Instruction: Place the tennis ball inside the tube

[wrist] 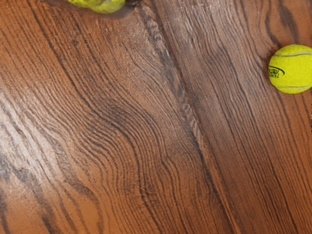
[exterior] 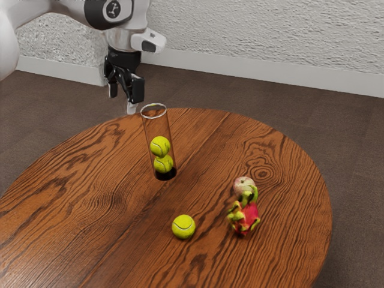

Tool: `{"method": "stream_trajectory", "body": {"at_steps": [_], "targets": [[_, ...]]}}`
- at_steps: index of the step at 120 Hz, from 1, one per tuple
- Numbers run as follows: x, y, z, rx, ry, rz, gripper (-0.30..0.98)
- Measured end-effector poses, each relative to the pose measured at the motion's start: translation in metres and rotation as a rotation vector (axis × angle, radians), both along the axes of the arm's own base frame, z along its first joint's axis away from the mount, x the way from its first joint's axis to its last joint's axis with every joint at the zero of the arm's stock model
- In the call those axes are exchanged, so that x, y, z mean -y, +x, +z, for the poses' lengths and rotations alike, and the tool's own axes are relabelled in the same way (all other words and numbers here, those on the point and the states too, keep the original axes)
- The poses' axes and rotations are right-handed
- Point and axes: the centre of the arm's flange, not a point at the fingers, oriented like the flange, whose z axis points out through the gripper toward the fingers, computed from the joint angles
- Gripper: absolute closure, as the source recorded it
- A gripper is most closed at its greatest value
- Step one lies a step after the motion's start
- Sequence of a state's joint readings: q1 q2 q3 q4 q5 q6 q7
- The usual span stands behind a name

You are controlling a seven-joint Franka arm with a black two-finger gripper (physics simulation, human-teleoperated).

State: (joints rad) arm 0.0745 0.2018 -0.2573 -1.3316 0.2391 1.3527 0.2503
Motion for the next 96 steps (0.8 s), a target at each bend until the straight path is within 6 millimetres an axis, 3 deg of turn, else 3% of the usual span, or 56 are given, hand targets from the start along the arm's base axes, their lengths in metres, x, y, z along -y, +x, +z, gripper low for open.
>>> {"method": "stream_trajectory", "body": {"at_steps": [10, 29, 57, 77, 96], "targets": [[0.005, 0.004, 0.0, 0.035, -0.022, -0.04, 0.0], [0.025, -0.021, -0.024, 0.015, -0.15, -0.091, 0.0], [0.071, -0.046, -0.125, -0.117, -0.338, -0.123, 0.0], [0.096, -0.035, -0.192, -0.143, -0.39, -0.144, 0.0], [0.094, -0.026, -0.253, -0.127, -0.407, -0.123, 0.0]]}}
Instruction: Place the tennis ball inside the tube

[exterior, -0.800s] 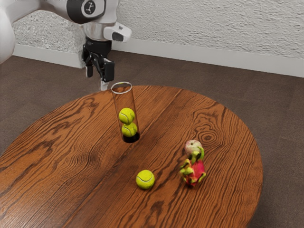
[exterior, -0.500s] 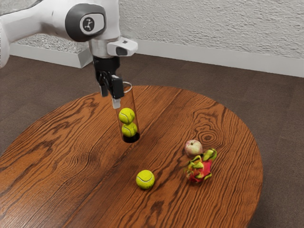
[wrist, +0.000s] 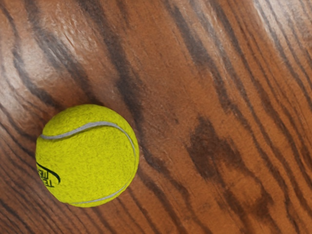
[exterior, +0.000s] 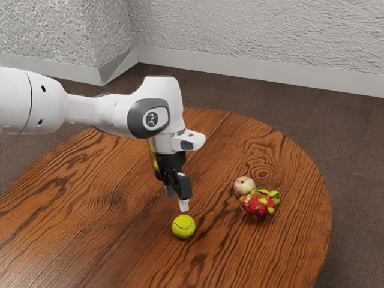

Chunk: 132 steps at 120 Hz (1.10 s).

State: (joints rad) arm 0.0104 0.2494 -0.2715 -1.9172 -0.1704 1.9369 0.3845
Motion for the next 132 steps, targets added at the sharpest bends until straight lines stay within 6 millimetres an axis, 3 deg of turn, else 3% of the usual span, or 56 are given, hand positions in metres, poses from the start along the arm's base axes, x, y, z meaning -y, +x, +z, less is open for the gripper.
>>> {"method": "stream_trajectory", "body": {"at_steps": [14, 28, 43, 66, 117, 132], "targets": [[0.007, 0.003, -0.038, -0.01, -0.008, 0.001, 0.0], [-0.005, 0.01, -0.068, -0.019, -0.001, 0.029, 0.0], [-0.018, 0.019, -0.09, -0.003, 0.002, 0.059, 0.0], [-0.021, 0.025, -0.111, 0.018, -0.005, 0.076, 0.0], [-0.025, 0.026, -0.107, 0.045, -0.001, 0.077, 0.28], [-0.027, 0.027, -0.091, 0.064, 0.012, 0.067, 0.34]]}}
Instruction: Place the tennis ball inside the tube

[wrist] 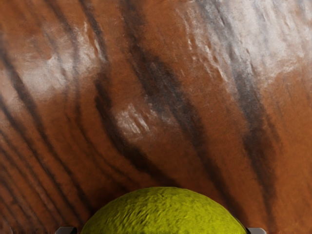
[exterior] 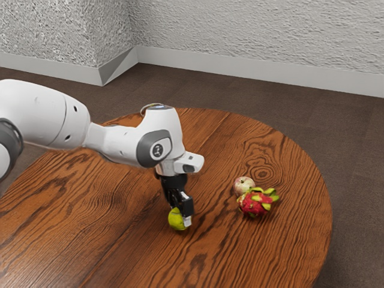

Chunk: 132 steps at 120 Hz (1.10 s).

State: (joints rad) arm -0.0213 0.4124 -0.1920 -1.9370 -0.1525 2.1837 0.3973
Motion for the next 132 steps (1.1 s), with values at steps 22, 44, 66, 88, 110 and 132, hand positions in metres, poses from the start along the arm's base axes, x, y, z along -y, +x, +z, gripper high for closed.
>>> {"method": "stream_trajectory", "body": {"at_steps": [22, 44, 66, 88, 110, 132], "targets": [[-0.005, 0.009, 0.092, 0.144, 0.029, -0.013, 0.41], [-0.018, 0.046, 0.202, 0.321, 0.067, -0.014, 0.42], [-0.053, 0.069, 0.289, 0.428, 0.145, 0.011, 0.41], [-0.098, 0.091, 0.293, 0.398, 0.224, 0.055, 0.39], [-0.122, 0.102, 0.281, 0.357, 0.249, 0.076, 0.38], [-0.124, 0.111, 0.275, 0.348, 0.25, 0.069, 0.37]]}}
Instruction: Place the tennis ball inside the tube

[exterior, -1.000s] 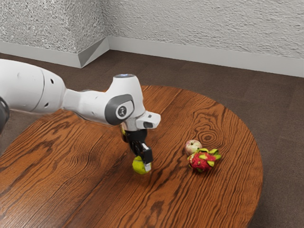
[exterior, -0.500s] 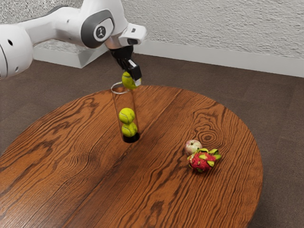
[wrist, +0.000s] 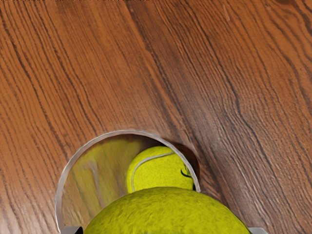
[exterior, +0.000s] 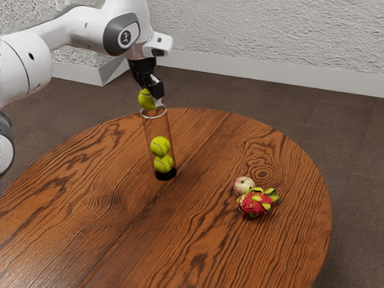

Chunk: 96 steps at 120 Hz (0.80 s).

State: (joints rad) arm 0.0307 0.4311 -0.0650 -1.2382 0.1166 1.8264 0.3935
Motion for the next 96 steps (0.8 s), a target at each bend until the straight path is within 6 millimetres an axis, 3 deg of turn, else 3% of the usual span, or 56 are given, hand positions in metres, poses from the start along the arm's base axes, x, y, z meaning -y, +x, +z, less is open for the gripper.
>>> {"method": "stream_trajectory", "body": {"at_steps": [21, 40, 61, 69, 82, 96], "targets": [[-0.008, 0.008, -0.004, 0.0, 0.009, 0.003, 0.37], [-0.008, 0.011, -0.01, -0.012, 0.007, -0.005, 0.21], [-0.005, 0.01, -0.003, -0.004, 0.004, -0.016, 0.09], [0.003, -0.009, 0.022, 0.012, -0.004, -0.03, 0.07], [0.041, -0.06, 0.071, 0.024, -0.013, -0.094, 0.04], [0.073, -0.083, 0.087, -0.002, -0.01, -0.149, 0.02]]}}
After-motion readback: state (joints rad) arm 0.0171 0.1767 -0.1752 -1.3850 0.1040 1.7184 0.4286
